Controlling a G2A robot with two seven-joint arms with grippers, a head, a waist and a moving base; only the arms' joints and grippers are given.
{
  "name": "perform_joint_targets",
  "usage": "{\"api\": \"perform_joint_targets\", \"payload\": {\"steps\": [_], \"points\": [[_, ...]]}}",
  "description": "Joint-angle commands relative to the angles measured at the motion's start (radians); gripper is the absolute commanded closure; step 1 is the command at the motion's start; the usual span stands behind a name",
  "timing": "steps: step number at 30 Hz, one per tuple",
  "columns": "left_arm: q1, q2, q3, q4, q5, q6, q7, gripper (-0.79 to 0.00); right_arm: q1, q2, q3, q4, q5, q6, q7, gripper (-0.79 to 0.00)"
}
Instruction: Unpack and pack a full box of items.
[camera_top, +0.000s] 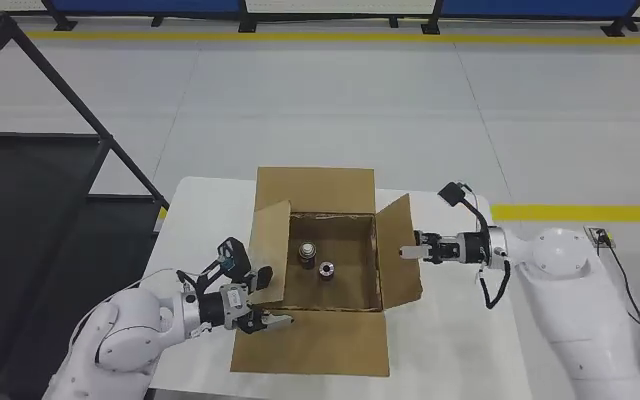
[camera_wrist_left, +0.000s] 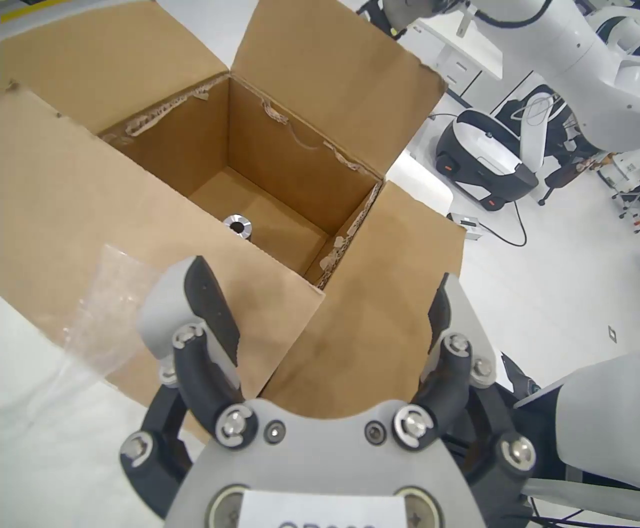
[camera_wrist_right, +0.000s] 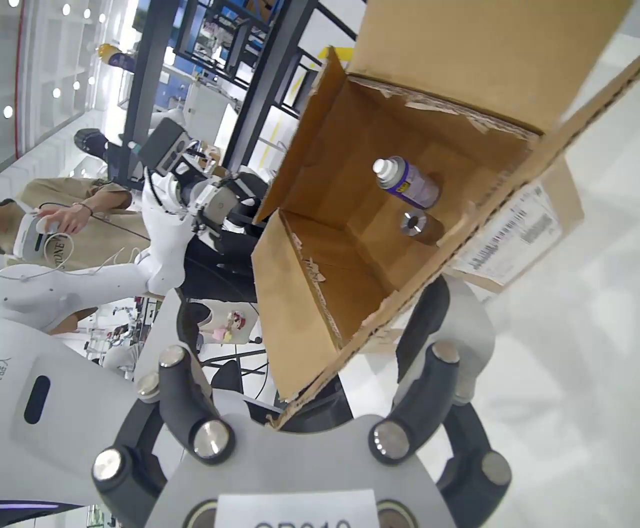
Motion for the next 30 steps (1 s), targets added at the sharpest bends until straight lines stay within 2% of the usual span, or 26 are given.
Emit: {"api": "perform_joint_targets", "payload": {"steps": [1,6,12,19,30], "points": [[-0.011,0.0,0.016,0.01,0.004,0.008,0.0,-0.785,0.015,-0.003,-0.039,0.004,0.062,-0.009,-0.009,-0.785],[-0.034,0.0,0.052,0.032,0.013,0.01,0.001,-0.785,0.09,-0.03,-0.164,0.074,0.151,-0.061,-0.061,-0.785],[-0.047,0.002,0.071,0.059,0.008,0.008,0.012,-0.785,0.187,-0.08,-0.31,0.23,0.187,-0.108,-0.11,-0.785],[-0.069,0.003,0.1,0.1,0.002,0.002,0.02,-0.785,0.249,-0.13,-0.42,0.377,0.102,-0.155,-0.225,-0.785],[-0.092,0.008,0.127,0.14,-0.005,-0.015,0.02,-0.785,0.308,-0.185,-0.509,0.516,0.032,-0.193,-0.302,-0.785]]}}
